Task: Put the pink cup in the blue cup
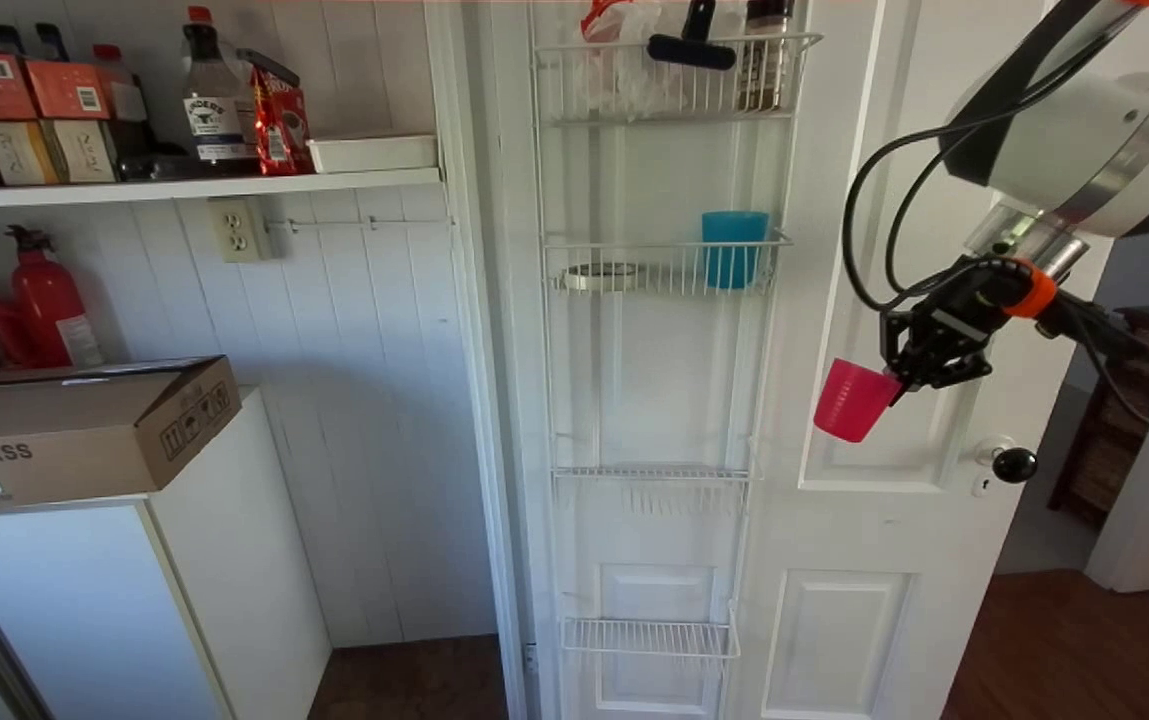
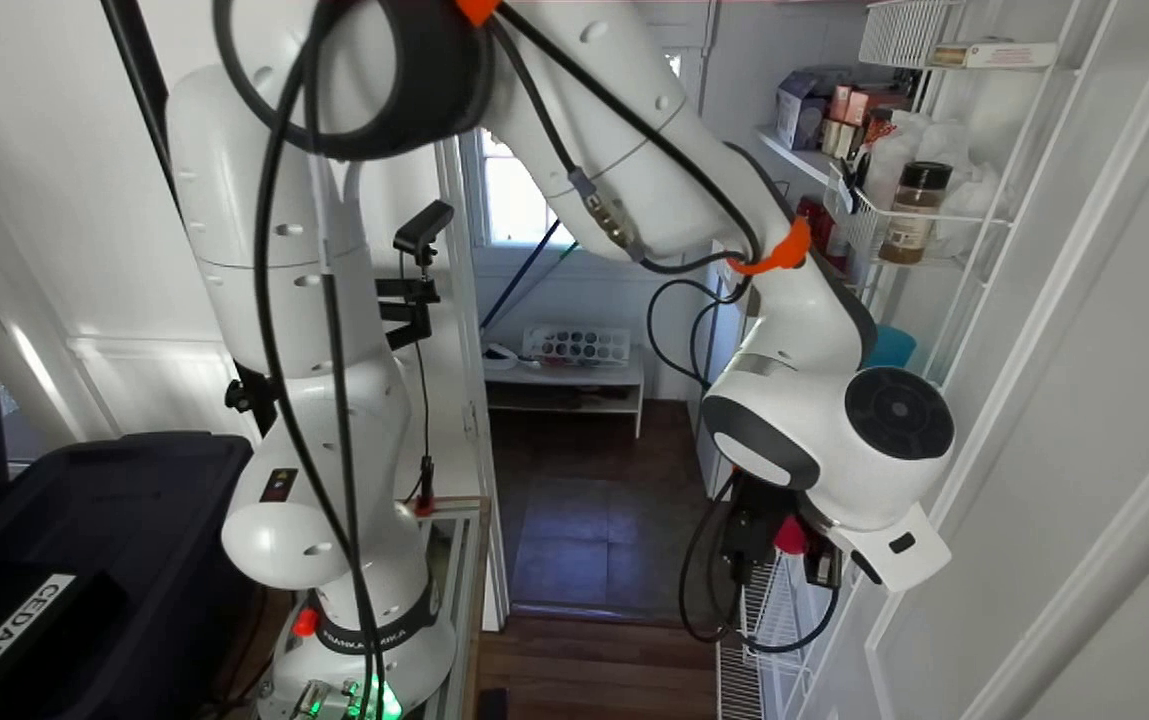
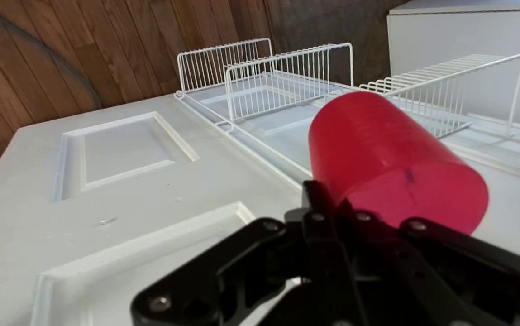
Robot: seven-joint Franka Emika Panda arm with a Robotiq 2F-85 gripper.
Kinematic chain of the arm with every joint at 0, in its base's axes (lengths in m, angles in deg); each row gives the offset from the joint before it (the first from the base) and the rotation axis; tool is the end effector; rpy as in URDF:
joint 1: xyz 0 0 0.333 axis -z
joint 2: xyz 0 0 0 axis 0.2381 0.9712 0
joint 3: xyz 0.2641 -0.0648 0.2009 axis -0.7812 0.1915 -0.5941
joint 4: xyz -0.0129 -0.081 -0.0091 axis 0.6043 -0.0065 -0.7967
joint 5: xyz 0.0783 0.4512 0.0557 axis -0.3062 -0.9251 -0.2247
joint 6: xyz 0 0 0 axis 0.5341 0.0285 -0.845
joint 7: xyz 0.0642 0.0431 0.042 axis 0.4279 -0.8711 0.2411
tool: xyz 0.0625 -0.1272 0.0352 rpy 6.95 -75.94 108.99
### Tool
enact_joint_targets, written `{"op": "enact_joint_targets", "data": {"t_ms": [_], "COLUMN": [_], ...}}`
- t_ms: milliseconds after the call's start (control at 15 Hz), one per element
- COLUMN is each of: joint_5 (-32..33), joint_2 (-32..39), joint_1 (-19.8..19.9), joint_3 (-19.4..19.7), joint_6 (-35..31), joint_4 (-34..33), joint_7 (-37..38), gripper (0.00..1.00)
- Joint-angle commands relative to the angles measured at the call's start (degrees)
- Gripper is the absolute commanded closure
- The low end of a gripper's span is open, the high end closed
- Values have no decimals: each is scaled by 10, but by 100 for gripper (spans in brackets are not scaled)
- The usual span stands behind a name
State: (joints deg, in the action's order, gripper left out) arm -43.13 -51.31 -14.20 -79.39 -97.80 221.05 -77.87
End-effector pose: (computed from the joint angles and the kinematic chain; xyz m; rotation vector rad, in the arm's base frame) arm 0.5252 -0.0223 0.2073 -2.6450 0.5752 -0.2213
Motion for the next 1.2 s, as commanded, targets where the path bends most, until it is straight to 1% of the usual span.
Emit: {"op": "enact_joint_targets", "data": {"t_ms": [0,133,200,333,533,600,933,1133], "joint_5": [116,150,113,131,134,134,190,204], "joint_2": [-97,-125,-78,-104,-111,-111,-138,-152], "joint_1": [24,33,23,27,27,27,32,26], "joint_3": [12,18,15,21,22,22,26,29], "joint_6": [71,113,77,102,106,106,132,163], "joint_4": [28,17,3,3,6,7,-30,-60], "joint_7": [96,124,89,105,107,107,83,70], "gripper": [99,99,96,96,96,99,99,99]}}
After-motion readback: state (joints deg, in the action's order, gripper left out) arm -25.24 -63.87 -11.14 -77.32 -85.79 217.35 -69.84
